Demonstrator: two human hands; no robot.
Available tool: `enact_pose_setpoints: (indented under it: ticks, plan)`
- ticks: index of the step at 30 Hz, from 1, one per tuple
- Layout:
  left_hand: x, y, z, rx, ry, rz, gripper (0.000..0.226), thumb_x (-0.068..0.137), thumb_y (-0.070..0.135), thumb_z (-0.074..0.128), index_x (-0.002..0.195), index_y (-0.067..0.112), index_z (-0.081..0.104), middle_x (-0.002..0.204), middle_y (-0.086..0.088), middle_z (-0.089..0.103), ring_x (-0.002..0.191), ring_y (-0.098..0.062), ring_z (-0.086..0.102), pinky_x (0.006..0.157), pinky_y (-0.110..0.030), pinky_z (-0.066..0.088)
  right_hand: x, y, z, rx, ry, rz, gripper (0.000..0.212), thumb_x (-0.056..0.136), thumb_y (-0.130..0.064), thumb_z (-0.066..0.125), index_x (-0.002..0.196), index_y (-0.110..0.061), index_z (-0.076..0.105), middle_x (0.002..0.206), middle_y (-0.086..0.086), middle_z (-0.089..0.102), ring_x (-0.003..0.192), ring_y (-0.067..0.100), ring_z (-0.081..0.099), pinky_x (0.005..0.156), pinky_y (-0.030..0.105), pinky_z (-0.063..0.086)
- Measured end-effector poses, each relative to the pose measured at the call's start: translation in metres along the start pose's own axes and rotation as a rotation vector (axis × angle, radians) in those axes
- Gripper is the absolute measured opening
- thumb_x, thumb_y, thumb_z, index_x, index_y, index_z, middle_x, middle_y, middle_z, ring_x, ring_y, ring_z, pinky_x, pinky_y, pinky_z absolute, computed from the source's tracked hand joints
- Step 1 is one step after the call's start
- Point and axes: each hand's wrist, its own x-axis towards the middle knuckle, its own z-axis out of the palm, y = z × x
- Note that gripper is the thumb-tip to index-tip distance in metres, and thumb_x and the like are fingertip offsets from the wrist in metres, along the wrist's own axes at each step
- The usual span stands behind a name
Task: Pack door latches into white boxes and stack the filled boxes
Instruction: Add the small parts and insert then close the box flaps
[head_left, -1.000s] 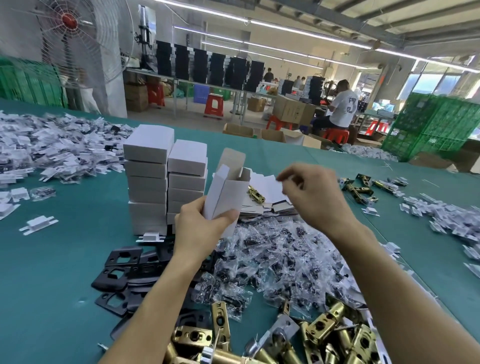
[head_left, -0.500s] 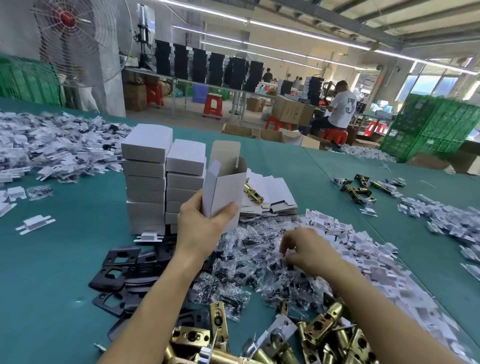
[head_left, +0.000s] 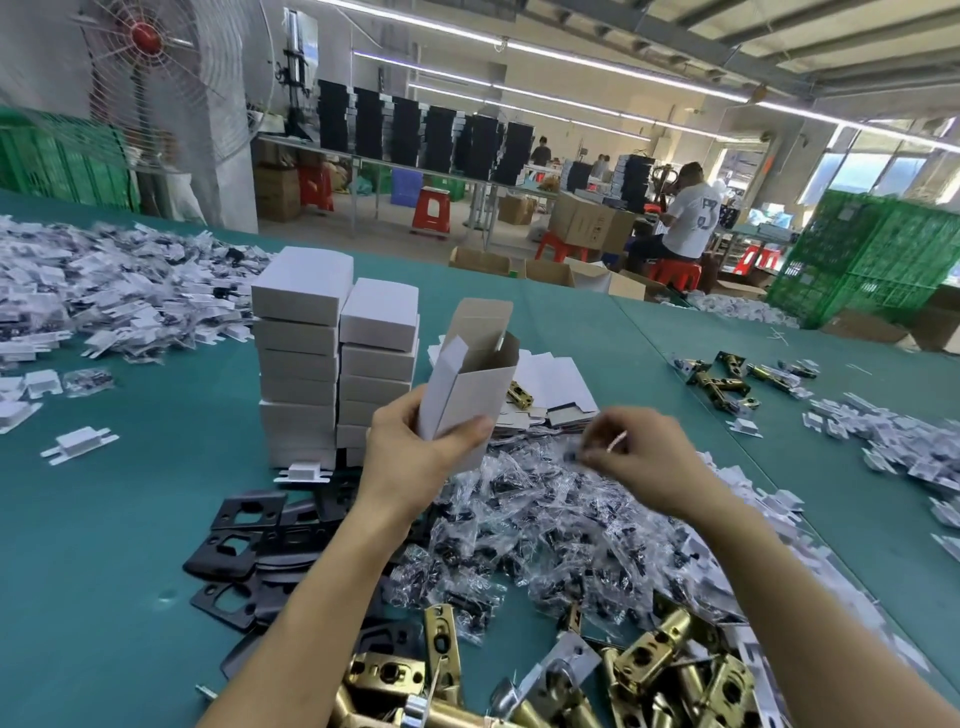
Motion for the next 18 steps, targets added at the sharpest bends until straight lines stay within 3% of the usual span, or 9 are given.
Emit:
enact_pose_setpoints:
  ticks: [2, 4, 6, 10, 12, 14, 18]
  plan:
    - [-0.001, 0.002, 0.0, -0.015, -0.026, 0.0, 0.033, 0.066, 0.03, 0.089, 0.094, 0.035, 0.073, 0.088, 0.011, 0.074, 0.08, -0.006, 0.067, 0.064, -0.02, 0.056, -0.003, -0.017, -0.013, 0.267, 0.183, -0.08, 0.011, 0.087, -0.013, 0.072, 0.09, -0.013, 0.061, 0.086, 0.003, 0.067, 0.077, 0.015, 0.064, 0.068, 0.023, 0.053]
    - [-0.003, 0.005, 0.0, -0.035, -0.047, -0.001, 0.038, 0.059, 0.038, 0.087, 0.094, 0.03, 0.076, 0.088, 0.006, 0.075, 0.081, -0.012, 0.068, 0.064, -0.023, 0.056, -0.008, -0.038, -0.026, 0.546, 0.258, -0.224, 0.015, 0.087, -0.004, 0.068, 0.093, -0.013, 0.058, 0.088, 0.007, 0.066, 0.078, 0.018, 0.066, 0.069, 0.027, 0.056]
    - [-0.004, 0.006, 0.0, -0.059, -0.079, 0.004, 0.036, 0.058, 0.037, 0.088, 0.091, 0.026, 0.077, 0.089, 0.001, 0.075, 0.081, -0.018, 0.068, 0.064, -0.022, 0.055, -0.013, -0.058, -0.033, 0.635, 0.309, -0.4, 0.022, 0.087, -0.002, 0.068, 0.095, -0.017, 0.055, 0.087, 0.005, 0.066, 0.078, 0.016, 0.068, 0.069, 0.025, 0.056]
    - [-0.008, 0.011, 0.002, -0.08, -0.162, 0.035, 0.027, 0.061, 0.032, 0.09, 0.086, 0.033, 0.08, 0.09, -0.004, 0.076, 0.08, -0.017, 0.07, 0.064, -0.02, 0.055, -0.015, -0.083, -0.034, 0.264, 0.392, -0.563, 0.018, 0.087, -0.014, 0.073, 0.1, -0.018, 0.062, 0.089, -0.008, 0.068, 0.083, 0.011, 0.067, 0.067, 0.025, 0.053]
    - [-0.01, 0.013, 0.004, -0.095, -0.201, 0.049, 0.024, 0.063, 0.028, 0.087, 0.086, 0.033, 0.08, 0.089, -0.006, 0.075, 0.078, -0.014, 0.069, 0.064, -0.02, 0.054, -0.012, -0.086, -0.032, 0.072, 0.37, -0.571, 0.013, 0.087, -0.016, 0.074, 0.097, -0.019, 0.067, 0.09, -0.003, 0.068, 0.084, 0.015, 0.064, 0.071, 0.035, 0.053]
    - [-0.011, 0.015, 0.004, -0.105, -0.22, 0.045, 0.025, 0.063, 0.025, 0.086, 0.087, 0.031, 0.081, 0.09, -0.009, 0.075, 0.078, -0.014, 0.068, 0.064, -0.02, 0.055, -0.011, -0.086, -0.029, 0.013, 0.329, -0.57, 0.01, 0.087, -0.018, 0.074, 0.094, -0.023, 0.069, 0.088, 0.001, 0.065, 0.083, 0.017, 0.06, 0.072, 0.042, 0.051]
    - [-0.011, 0.017, 0.003, -0.119, -0.239, 0.041, 0.026, 0.063, 0.023, 0.086, 0.088, 0.03, 0.081, 0.092, -0.011, 0.074, 0.079, -0.015, 0.068, 0.064, -0.021, 0.055, -0.009, -0.083, -0.03, 0.051, 0.277, -0.577, 0.009, 0.085, -0.021, 0.076, 0.092, -0.025, 0.072, 0.082, -0.005, 0.061, 0.082, 0.015, 0.054, 0.071, 0.036, 0.047]
